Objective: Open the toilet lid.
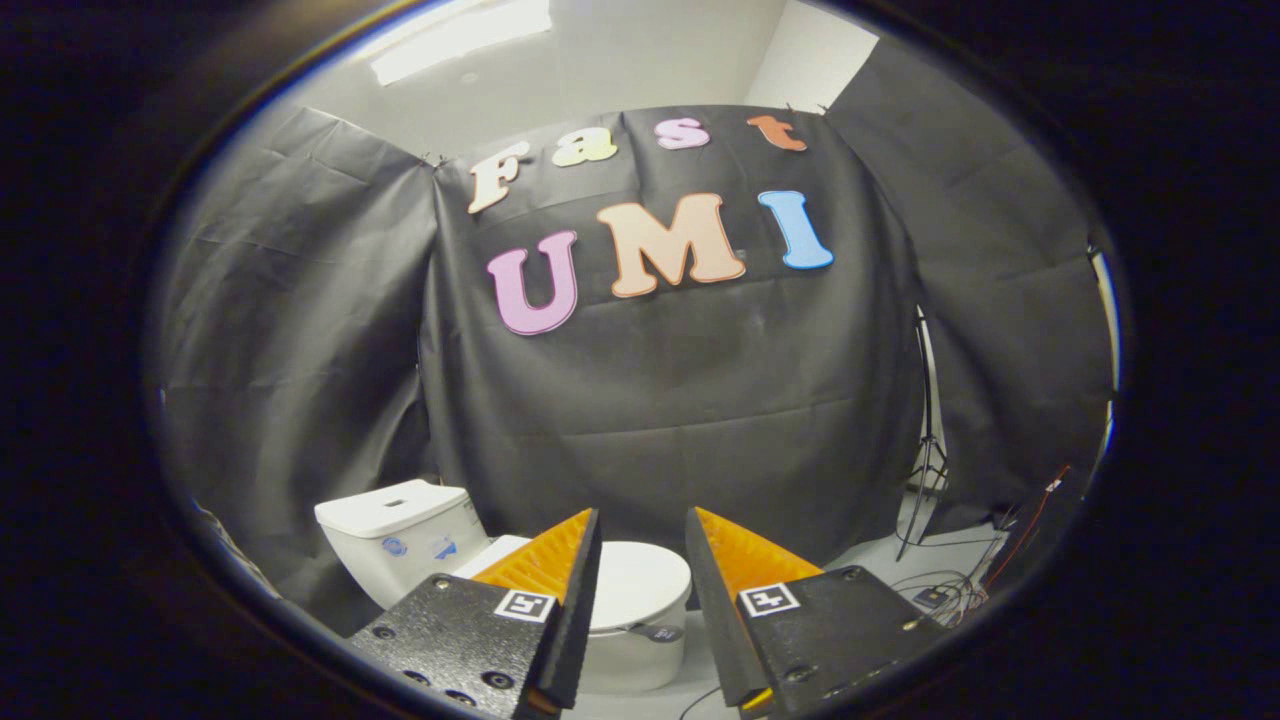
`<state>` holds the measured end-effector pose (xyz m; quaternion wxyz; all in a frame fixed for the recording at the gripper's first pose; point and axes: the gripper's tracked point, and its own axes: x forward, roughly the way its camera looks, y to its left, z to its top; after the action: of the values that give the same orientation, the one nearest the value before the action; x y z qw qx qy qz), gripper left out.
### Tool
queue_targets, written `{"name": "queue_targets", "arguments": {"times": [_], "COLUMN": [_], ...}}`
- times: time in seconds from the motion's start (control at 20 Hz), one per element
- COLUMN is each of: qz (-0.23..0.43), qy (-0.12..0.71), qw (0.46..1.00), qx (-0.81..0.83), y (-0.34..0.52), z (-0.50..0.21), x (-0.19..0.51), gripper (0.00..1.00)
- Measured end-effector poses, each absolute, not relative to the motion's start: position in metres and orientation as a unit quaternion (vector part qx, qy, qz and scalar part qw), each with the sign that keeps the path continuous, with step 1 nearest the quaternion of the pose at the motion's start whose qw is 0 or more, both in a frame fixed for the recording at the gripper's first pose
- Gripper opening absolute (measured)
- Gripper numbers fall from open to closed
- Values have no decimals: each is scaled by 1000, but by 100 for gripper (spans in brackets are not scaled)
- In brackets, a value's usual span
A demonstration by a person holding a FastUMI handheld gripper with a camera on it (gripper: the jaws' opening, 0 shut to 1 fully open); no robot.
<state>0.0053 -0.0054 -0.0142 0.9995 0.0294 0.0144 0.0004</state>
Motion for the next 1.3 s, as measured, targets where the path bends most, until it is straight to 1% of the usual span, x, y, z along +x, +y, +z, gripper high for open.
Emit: {"name": "queue_targets", "arguments": {"times": [0.25,0.65,0.9,1.3], "qz": [2,12,20,17], "qy": [8,22,11,28], "qw": [1000,999,997,991], "qx": [30,42,78,130], "y": [-6,-6,-12,-21], "z": [-13,-21,-28,-50], "x": [5,14,18,26], "gripper": [53,53,54,55]}}
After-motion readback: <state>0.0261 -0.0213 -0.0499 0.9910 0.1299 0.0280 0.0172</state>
